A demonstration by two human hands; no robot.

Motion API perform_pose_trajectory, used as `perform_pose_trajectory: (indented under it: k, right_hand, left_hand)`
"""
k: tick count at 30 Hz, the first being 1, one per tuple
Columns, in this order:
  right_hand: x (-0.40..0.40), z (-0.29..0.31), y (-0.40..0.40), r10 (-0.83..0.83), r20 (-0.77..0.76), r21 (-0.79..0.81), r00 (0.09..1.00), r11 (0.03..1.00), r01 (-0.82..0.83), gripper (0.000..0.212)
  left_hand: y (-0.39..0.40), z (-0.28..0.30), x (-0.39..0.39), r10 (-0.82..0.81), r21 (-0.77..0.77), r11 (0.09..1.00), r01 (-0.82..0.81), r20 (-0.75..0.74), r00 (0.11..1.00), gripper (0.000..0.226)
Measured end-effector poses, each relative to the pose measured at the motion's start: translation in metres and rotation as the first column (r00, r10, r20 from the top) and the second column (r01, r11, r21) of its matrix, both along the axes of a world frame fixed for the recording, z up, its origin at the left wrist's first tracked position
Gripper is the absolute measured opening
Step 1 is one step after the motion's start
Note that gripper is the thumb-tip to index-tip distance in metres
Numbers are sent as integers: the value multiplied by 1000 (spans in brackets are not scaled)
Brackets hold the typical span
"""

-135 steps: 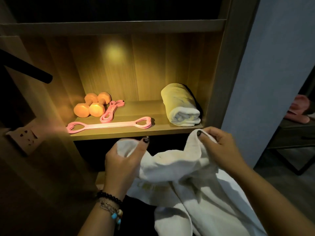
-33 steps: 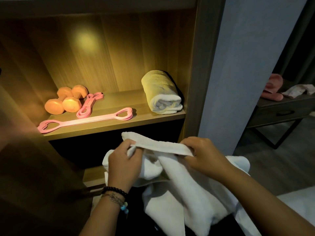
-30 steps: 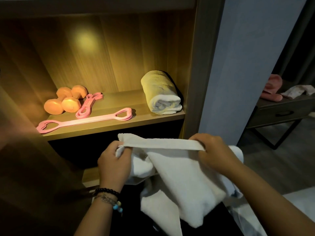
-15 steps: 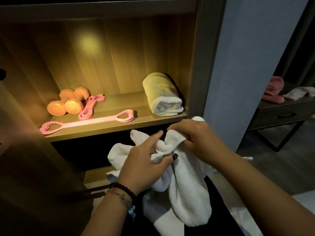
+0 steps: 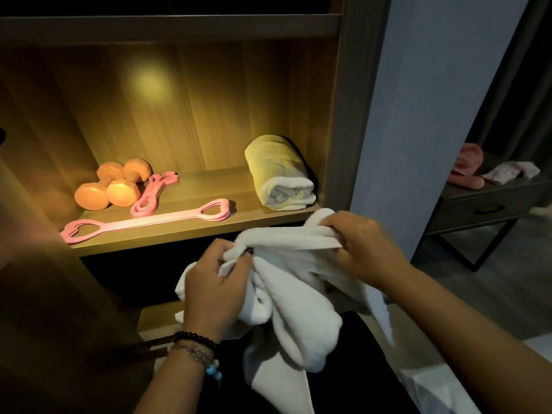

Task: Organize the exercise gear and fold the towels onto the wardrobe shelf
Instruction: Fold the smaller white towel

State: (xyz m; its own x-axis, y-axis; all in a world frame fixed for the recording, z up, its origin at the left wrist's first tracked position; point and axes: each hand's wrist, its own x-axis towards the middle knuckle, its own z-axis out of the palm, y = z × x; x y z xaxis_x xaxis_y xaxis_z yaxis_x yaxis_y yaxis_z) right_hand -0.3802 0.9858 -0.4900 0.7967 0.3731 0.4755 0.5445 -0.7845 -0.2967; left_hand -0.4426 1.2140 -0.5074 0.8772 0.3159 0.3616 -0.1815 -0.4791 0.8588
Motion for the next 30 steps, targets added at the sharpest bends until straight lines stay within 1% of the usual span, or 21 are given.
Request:
perform_pose_trajectory:
  k: [2, 4, 6, 8, 10, 11, 13, 14, 16, 18, 20, 21, 22, 23, 25, 26, 27, 28, 30]
  right_hand:
    - [8, -3, -19, -156, -135, -58, 979, 987, 149, 30]
    - [12, -4, -34, -267, -271, -148, 925, 961, 234, 27]
    - [13, -4, -39, -280, -364, -151, 888, 959, 240, 26]
    - [11, -2, -34, -233, -429, -50, 873, 971, 234, 23]
    - [7, 7, -25, -156, -479, 129, 864, 961, 245, 18]
    - [3, 14, -20, -113, -502, 203, 857, 948, 244, 19]
    - [-8, 29, -10, 0, -526, 295, 850, 938, 182, 32]
    - [-15, 38, -5, 89, -533, 357, 842, 925, 129, 39]
    - [-28, 54, 5, 317, -546, 529, 776, 848, 26, 45]
    - [-36, 65, 13, 509, -529, 661, 679, 749, -46, 42]
    - [-42, 71, 18, 633, -515, 730, 578, 677, -91, 39]
    - [-45, 71, 21, 661, -519, 737, 541, 667, -107, 37]
    - [-47, 70, 24, 658, -527, 713, 538, 687, -141, 32]
    - [-48, 68, 28, 621, -534, 654, 575, 733, -185, 31]
    - [-48, 60, 33, 497, -520, 452, 695, 850, -270, 41]
    - [-48, 57, 36, 444, -499, 342, 744, 890, -301, 46]
    - [-47, 53, 38, 402, -469, 242, 786, 915, -323, 47]
    - [-47, 51, 40, 366, -426, 152, 827, 930, -334, 43]
    - [-46, 48, 41, 327, -330, 29, 885, 941, -337, 31]
  left_hand:
    - [12, -1, 5, 104, -140, 984, -111, -53, 993, 16]
    - [24, -7, 11, 169, -282, 938, -203, -138, 976, 13]
    - [29, -12, 13, 169, -381, 893, -238, -206, 964, 10]
    - [27, -16, 13, 144, -439, 863, -251, -262, 954, 10]
    - [24, -19, 13, 121, -481, 838, -257, -297, 947, 10]
    - [22, -19, 13, 110, -501, 826, -259, -307, 945, 10]
    - [18, -18, 13, 96, -533, 805, -260, -314, 945, 10]
    - [16, -18, 14, 92, -544, 799, -258, -312, 945, 10]
    - [13, -18, 13, 76, -564, 787, -250, -313, 947, 10]
    - [11, -18, 12, 54, -588, 775, -231, -303, 952, 9]
    - [11, -16, 9, 43, -601, 767, -223, -300, 953, 17]
    - [11, -15, 8, 42, -597, 770, -225, -305, 951, 23]
    - [12, -13, 6, 38, -599, 769, -225, -308, 950, 28]
    - [13, -12, 5, 27, -615, 757, -222, -309, 951, 29]
    - [14, -12, 0, -8, -658, 725, -206, -307, 952, 28]
    - [14, -11, -2, -26, -672, 714, -196, -305, 952, 28]
    - [14, -11, -5, -47, -686, 705, -179, -297, 954, 29]
    - [13, -11, -8, -68, -700, 695, -164, -292, 954, 32]
    - [13, -10, -12, -128, -726, 677, -119, -276, 953, 40]
